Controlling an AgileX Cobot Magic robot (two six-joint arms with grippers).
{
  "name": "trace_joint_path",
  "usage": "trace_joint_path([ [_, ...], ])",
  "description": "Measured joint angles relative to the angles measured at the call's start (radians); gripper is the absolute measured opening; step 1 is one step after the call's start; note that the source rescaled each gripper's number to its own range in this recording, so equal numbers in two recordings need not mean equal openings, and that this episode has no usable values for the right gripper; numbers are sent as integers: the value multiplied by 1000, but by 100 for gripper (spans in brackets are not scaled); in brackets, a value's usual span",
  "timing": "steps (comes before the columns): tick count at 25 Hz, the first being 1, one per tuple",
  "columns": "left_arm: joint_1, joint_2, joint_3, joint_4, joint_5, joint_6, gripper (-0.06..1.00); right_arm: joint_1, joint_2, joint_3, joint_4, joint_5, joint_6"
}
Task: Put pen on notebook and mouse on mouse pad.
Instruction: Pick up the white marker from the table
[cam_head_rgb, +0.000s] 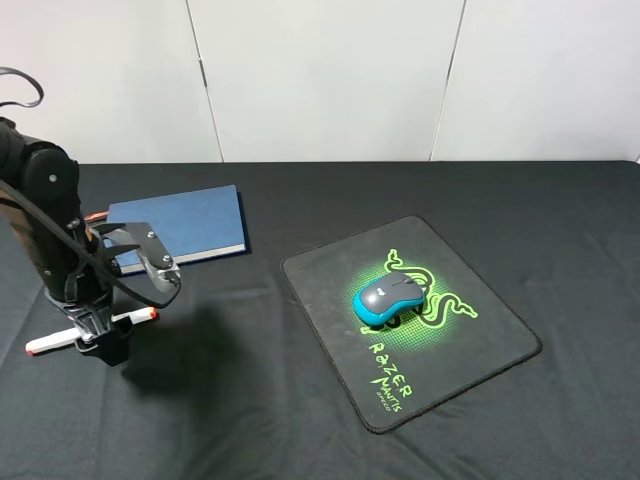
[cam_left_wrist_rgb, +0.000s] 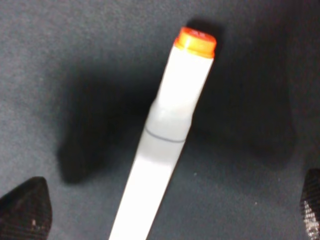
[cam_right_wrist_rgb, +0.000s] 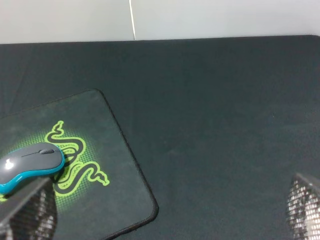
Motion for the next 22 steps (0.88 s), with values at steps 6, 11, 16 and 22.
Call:
trace_joint_path([
  [6,6,17,1,-1,-4,0,100,0,0,0,0,0,0],
  [11,14,28,1,-2,-25,-3,100,0,0,0,0,0,0],
  [16,18,35,1,-2,-27,-10,100,0,0,0,0,0,0],
  [22,19,36,1,-2,-27,-14,90,0,0,0,0,0,0],
])
